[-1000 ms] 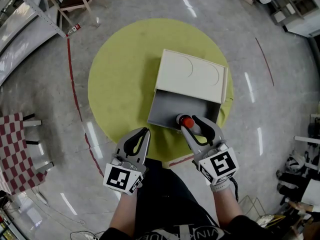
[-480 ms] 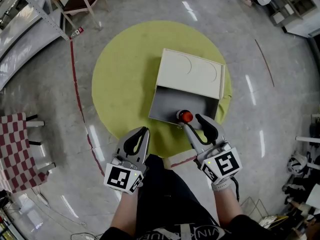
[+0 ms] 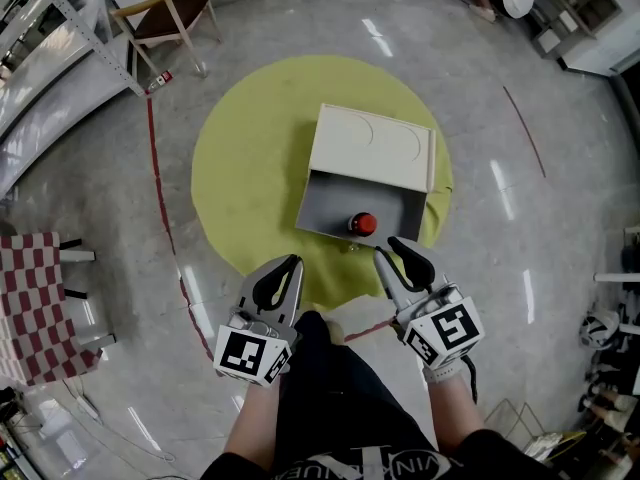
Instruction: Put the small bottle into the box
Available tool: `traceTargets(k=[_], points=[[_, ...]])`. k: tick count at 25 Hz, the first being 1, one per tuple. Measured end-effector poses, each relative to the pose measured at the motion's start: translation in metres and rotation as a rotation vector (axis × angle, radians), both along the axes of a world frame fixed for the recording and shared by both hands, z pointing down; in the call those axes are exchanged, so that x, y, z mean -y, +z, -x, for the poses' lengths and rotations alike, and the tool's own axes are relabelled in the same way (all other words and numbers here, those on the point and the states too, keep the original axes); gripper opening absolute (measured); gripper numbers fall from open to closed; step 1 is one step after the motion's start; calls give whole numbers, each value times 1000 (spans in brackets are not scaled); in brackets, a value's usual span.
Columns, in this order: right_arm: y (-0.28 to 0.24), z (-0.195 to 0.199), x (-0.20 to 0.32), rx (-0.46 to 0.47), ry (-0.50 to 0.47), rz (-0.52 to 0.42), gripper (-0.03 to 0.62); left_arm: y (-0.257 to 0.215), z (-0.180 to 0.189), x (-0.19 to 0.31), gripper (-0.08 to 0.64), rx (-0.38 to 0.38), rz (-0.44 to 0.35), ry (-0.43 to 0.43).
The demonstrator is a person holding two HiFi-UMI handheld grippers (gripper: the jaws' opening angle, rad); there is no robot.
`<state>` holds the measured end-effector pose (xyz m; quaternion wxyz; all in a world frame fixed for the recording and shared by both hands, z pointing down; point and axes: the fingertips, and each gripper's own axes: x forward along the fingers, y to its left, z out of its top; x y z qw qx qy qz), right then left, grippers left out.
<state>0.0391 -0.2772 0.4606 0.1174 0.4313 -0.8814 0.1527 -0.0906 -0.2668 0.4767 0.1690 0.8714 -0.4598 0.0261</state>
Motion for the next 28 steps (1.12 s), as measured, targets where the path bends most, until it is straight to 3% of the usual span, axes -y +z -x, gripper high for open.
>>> traceTargets(k=[10,28], points=[[-17,-7,-32,30,13,-13,26,-21,-5,-25,23,-20,-8,0],[-56,-18,-77,74,-8,-57,8,-67,-20,-64,23,-45,-65,-11]])
